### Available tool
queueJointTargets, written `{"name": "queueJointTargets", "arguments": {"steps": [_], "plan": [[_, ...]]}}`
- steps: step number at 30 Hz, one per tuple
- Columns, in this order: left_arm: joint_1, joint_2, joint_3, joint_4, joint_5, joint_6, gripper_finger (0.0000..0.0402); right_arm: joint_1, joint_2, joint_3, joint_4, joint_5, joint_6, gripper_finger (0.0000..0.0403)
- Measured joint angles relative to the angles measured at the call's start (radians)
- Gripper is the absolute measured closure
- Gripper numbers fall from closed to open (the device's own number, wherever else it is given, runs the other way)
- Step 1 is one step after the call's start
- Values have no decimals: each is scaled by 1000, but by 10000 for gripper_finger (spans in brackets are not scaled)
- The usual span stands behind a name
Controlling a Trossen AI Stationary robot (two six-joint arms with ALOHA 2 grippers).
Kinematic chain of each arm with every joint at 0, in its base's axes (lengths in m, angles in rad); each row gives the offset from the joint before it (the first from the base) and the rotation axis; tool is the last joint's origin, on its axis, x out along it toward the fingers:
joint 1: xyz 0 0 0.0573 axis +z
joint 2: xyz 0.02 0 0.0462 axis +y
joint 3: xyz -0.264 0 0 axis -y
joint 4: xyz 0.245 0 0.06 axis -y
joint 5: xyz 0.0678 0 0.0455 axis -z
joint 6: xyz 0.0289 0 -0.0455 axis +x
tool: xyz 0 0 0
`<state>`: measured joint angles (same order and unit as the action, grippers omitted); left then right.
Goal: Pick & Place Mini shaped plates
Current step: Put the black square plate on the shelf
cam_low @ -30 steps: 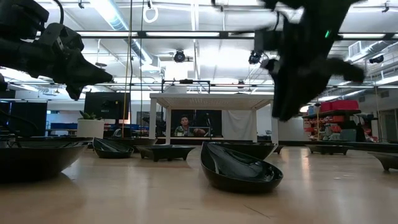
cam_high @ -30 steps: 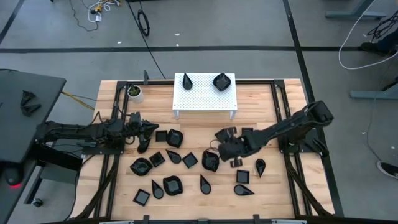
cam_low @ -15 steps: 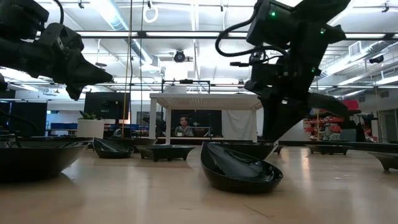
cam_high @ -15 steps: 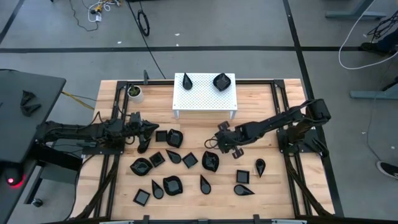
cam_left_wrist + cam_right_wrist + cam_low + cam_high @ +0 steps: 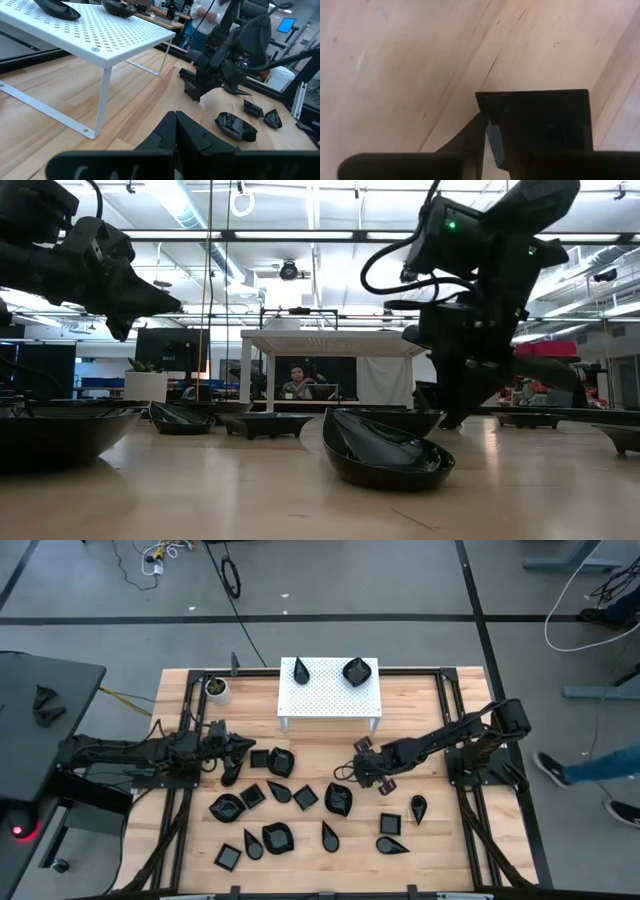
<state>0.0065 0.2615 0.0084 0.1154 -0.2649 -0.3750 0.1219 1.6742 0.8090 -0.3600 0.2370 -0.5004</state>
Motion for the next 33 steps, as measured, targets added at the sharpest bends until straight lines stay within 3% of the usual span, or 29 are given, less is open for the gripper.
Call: {"name": "queueJointTargets", "arguments": {"steps": [8,17,24,28,33], "plan": [[0,0,0,0,0,-6,394,10,1,-2,20,41,21,396],[0,0,0,0,17,-6,394,41,0,98,-76,68,86,315],[0,0,0,0,26,-6,394,38,-2,126,-162,15,100,236],[0,0,0,0,26,-5,394,39,-2,83,-129,43,99,233],[0,0,0,0,26,-4,394,39,-2,35,-67,69,95,281]]}}
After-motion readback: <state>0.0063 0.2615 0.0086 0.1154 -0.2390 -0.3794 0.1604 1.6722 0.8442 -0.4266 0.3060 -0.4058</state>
